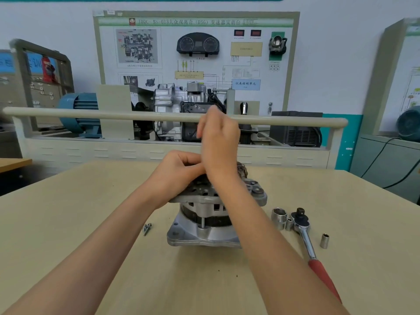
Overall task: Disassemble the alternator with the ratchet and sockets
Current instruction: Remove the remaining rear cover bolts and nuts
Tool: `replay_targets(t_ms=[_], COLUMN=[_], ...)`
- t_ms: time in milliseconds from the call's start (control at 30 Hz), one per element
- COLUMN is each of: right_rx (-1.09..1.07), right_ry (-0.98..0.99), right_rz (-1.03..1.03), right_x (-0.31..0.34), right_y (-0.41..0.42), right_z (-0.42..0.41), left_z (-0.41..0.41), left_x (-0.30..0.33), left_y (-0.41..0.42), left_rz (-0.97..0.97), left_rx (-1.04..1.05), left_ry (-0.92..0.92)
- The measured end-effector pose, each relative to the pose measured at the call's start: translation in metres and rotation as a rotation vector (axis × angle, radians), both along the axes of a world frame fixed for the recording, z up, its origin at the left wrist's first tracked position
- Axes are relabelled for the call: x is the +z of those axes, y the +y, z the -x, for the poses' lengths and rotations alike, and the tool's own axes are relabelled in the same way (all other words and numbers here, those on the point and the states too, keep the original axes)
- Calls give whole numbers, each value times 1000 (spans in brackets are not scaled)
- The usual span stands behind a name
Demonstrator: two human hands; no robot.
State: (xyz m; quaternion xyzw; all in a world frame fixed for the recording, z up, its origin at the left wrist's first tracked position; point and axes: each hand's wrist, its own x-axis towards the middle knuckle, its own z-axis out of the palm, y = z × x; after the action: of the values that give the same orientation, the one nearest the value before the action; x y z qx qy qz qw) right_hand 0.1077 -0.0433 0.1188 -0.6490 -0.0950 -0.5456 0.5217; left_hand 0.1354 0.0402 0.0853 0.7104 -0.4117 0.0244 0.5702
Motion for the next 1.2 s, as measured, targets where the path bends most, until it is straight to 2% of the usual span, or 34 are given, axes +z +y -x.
replay_targets(t_ms=[67, 100, 133, 167, 233, 333, 400, 467, 500, 533, 567, 667, 700, 733, 767, 833, 900, 1000, 1067, 1133, 1167, 1200], right_rx=[-506, -680, -744, -709, -442, 124, 429, 579, 548, 449, 260, -559, -747, -825, -807, -598, -289, 229, 476, 498, 360, 118], right_ry=[-3, 30, 56, 65, 33, 90, 127, 108, 95, 71, 52, 51, 84, 106, 106, 47, -5, 44, 45, 23, 13, 13], right_rz=[266, 341, 361, 340, 180, -164, -305, -370, -364, -311, -193, 310, 382, 397, 378, 272, 110, -247, -388, -396, -298, -113], right_x=[-9, -11, -11, -10, -1, 14, 18, 17, 15, 12, 7, -11, -13, -13, -11, -5, 3, 14, 16, 15, 11, 4], right_y=[6, 9, 10, 11, 9, -3, -13, -16, -14, -10, -6, 4, 7, 10, 11, 12, 8, -8, -16, -12, -7, -1], right_z=[-1, -2, -2, -2, 0, 2, 3, 4, 4, 4, 5, 3, 2, 2, 2, 5, 7, 10, 9, 9, 9, 8], left_z=[-2, -3, -3, -3, 0, 3, 3, 3, 3, 4, 3, -2, -3, -3, -2, 1, 5, 6, 5, 5, 4, 2], left_x=[0, 0, 0, 0, 1, 1, 1, 2, 2, 2, 1, 1, 2, 3, 2, 2, 1, 2, 2, 2, 0, 0], left_y=[-1, -1, -2, -2, -2, -3, -3, -2, -2, -2, -2, -4, -4, -4, -4, -4, -3, -3, -3, -2, -2, -2], left_rz=[1, 2, 3, 1, -11, -3, 3, 12, 14, 9, 0, -31, -29, -25, -20, -22, -26, 0, 11, 12, 6, -1], left_rx=[69, 86, 93, 89, 58, -28, -74, -75, -73, -62, -27, 114, 131, 132, 123, 103, 46, -51, -72, -88, -68, -23], left_ry=[-2, -2, -6, -16, -22, -31, -33, -28, -29, -32, -37, -55, -62, -64, -71, -70, -48, -41, -32, -23, -25, -24])
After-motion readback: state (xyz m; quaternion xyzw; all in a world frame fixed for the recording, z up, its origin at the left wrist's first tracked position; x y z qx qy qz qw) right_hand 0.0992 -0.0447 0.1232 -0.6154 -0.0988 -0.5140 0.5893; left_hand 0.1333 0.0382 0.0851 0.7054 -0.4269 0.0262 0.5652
